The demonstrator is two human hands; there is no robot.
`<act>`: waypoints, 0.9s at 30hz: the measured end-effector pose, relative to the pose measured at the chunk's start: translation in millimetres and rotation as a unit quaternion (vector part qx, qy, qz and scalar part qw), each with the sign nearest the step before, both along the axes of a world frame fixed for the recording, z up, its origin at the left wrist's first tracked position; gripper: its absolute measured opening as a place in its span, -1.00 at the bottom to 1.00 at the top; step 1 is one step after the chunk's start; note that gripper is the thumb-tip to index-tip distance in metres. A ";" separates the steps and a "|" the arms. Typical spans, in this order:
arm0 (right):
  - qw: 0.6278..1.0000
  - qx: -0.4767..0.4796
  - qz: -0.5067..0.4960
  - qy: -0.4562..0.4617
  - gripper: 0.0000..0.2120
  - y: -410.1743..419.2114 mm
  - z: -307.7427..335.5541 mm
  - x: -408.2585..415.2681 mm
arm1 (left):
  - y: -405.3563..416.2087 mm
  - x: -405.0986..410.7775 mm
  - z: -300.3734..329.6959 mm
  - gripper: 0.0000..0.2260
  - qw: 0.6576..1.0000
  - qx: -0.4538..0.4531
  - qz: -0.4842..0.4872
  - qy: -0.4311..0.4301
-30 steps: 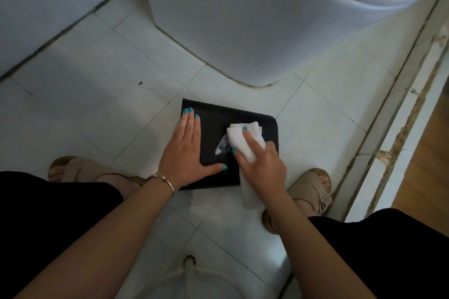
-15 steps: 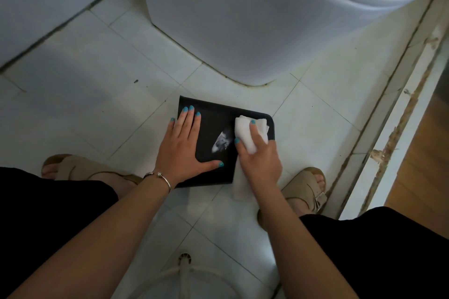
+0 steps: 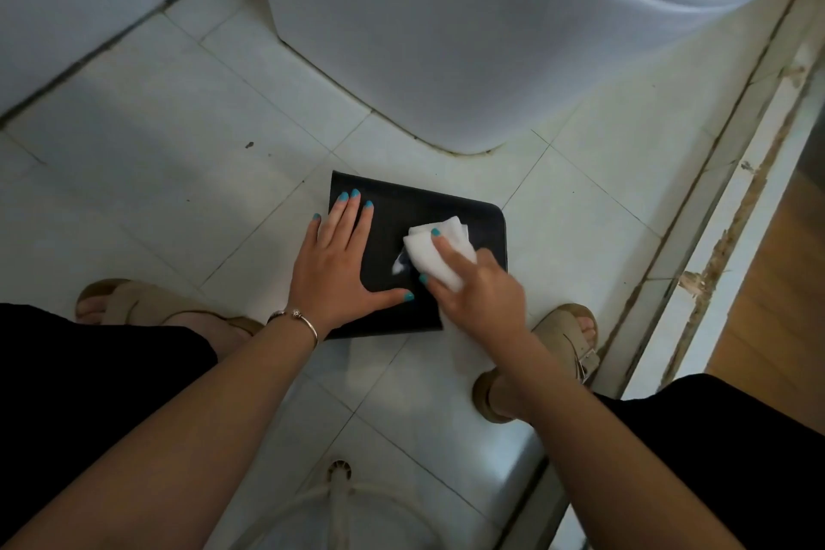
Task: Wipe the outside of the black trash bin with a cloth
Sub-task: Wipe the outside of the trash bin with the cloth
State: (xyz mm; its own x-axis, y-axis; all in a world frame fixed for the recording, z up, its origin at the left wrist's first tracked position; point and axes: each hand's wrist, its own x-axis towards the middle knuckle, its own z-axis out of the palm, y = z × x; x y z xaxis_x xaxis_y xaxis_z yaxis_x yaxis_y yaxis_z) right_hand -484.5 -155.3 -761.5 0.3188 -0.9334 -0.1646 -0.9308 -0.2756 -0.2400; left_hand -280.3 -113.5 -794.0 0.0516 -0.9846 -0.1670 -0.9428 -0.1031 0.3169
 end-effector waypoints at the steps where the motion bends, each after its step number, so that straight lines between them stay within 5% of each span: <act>1: 1.000 -0.007 0.000 0.021 -0.45 -8.5 0.5 -6.0 | -2.1 -0.2 1.0 0.10 1.000 0.000 -0.001 -0.005; 5: 0.986 0.068 -0.149 0.009 -0.42 -7.4 2.2 12.3 | -5.5 -3.9 2.0 0.10 1.000 0.003 0.006 -0.007; 10: 0.999 0.007 0.029 0.020 -0.44 -5.0 2.1 -3.7 | -4.5 -4.9 2.1 0.09 1.000 0.002 0.007 -0.006; 15: 0.988 0.066 -0.139 -0.005 -0.43 -10.3 2.2 13.0 | -5.9 -5.7 2.2 0.11 1.000 0.007 0.015 -0.003; 20: 0.999 0.019 0.032 0.020 -0.44 -16.0 4.9 -8.0 | -1.5 -7.7 2.7 0.12 1.000 0.014 0.016 -0.013; 24: 0.991 0.068 -0.114 0.009 -0.43 -28.3 2.4 -2.8 | -4.3 -7.5 4.2 0.12 0.999 0.024 0.017 -0.021; 27: 0.997 0.060 -0.047 0.004 -0.41 -8.6 2.7 4.5 | -2.3 -8.3 2.6 0.12 0.999 0.026 0.019 -0.011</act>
State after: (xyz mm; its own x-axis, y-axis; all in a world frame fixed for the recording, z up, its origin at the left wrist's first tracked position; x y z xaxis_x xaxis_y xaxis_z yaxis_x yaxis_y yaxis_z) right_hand -480.0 -163.9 -758.8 0.2291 -0.9324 -0.2795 -0.9532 -0.1567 -0.2585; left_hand -288.6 -115.8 -791.3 0.0924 -0.9717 -0.2173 -0.9445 -0.1546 0.2898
